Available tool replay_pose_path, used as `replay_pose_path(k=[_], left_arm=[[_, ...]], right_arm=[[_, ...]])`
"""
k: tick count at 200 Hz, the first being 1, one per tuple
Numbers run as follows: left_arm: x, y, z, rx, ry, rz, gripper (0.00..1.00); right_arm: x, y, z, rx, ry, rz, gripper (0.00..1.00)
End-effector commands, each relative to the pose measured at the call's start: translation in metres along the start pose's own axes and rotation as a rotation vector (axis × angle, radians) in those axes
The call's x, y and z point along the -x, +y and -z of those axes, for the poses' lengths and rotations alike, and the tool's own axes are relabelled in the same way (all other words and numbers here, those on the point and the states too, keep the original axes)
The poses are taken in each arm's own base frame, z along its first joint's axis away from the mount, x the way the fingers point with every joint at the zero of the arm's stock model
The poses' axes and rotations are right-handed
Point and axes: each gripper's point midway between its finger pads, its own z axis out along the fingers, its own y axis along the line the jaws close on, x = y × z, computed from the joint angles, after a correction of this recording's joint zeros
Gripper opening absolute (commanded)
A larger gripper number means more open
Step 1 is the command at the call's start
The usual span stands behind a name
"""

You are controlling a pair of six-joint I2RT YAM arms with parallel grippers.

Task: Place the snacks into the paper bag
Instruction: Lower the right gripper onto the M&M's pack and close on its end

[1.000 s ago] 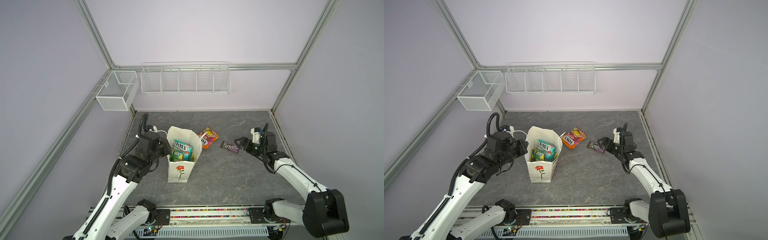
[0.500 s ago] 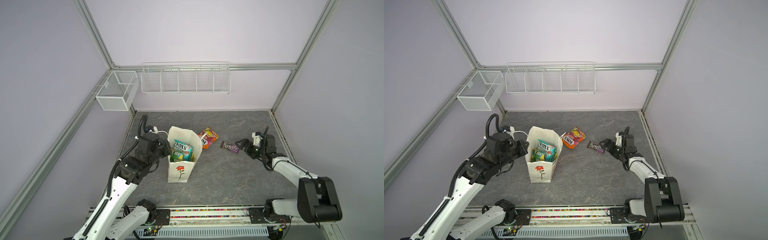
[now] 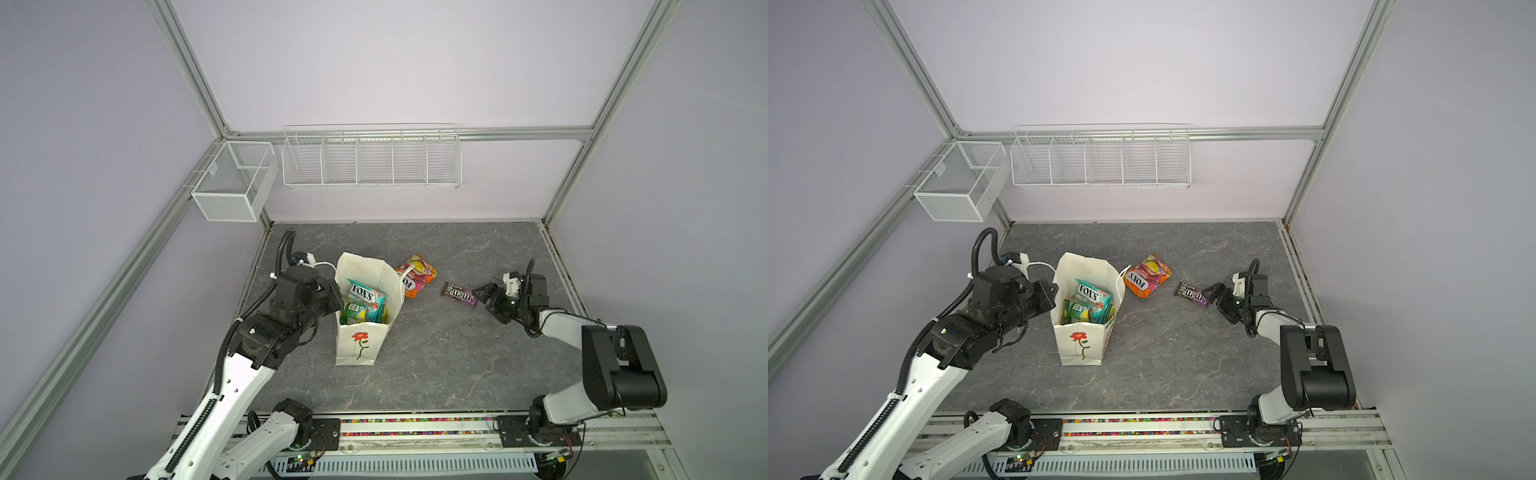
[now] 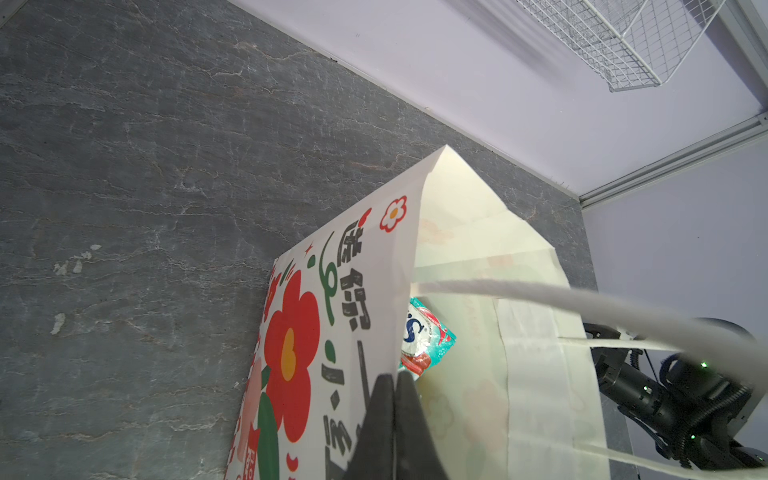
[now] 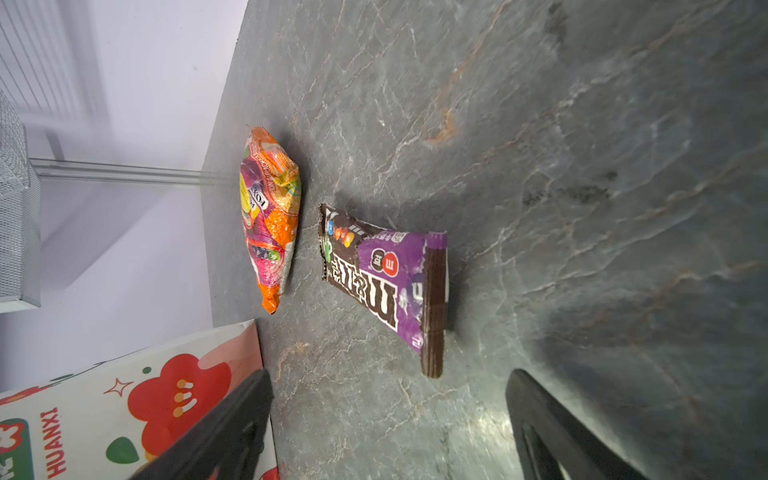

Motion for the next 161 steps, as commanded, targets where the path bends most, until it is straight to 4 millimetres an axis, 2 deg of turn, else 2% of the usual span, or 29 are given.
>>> replay_pose_path(k=[1,33,81,120,161], left_arm=[[0.010,-0.007,0.006,-0.040,-0.044,-0.005,0.00],[0.009,-0.007,0.004,-0.038,-0.041,-0.005,0.00],[0.009,-0.008,0.003,-0.041,-0.038,-0.006,0.00],[0.009,-0.008,0.003,-0.041,-0.037,-0.006,0.00],[0.009,-0.008,0.005,-0.044,-0.040,-0.006,0.00]], right_arm=[[0.002,0.001,-0.002,0.018,-0.004,0.010,0.90],[0.003,-0.007,-0.008,-0.012,0.003,0.010,0.84],[0.000,-0.021,-0.020,-0.033,0.033,-0.006,0.62],[-0.001,-0.028,-0.027,-0.043,0.045,-0.016,0.49],[-0.004,-0.035,-0.034,-0.044,0.060,-0.030,0.47]])
